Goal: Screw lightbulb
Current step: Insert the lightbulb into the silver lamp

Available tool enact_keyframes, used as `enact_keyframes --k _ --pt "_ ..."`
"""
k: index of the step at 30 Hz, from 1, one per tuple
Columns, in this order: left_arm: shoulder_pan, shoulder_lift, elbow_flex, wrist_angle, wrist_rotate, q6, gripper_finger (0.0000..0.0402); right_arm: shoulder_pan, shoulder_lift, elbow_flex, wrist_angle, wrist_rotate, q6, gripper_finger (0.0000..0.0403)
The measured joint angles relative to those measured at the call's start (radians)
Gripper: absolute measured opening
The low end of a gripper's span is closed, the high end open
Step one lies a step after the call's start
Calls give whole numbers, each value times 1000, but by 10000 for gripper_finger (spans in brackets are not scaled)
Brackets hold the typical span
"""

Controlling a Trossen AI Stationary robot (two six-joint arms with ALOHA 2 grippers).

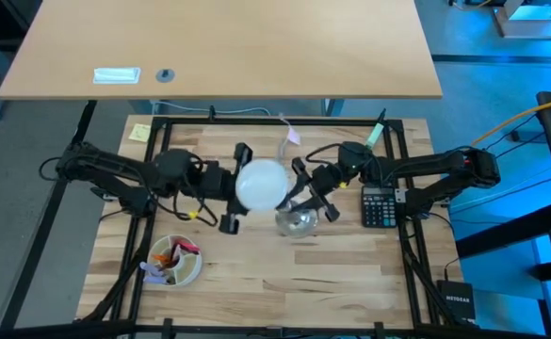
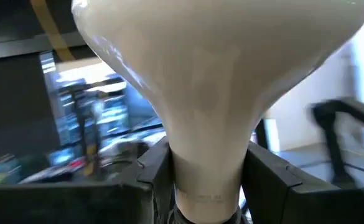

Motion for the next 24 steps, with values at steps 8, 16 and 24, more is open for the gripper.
enact_keyframes --k 8,16,24 --pt "64 8 -10 -56 321 36 136 4 -9 22 84 -80 7 117" --pt "109 13 -9 -81 192 -33 167 2 -9 36 70 -36 11 61" --pt "110 18 -11 -170 89 -9 217 2 -3 32 -43 108 12 41"
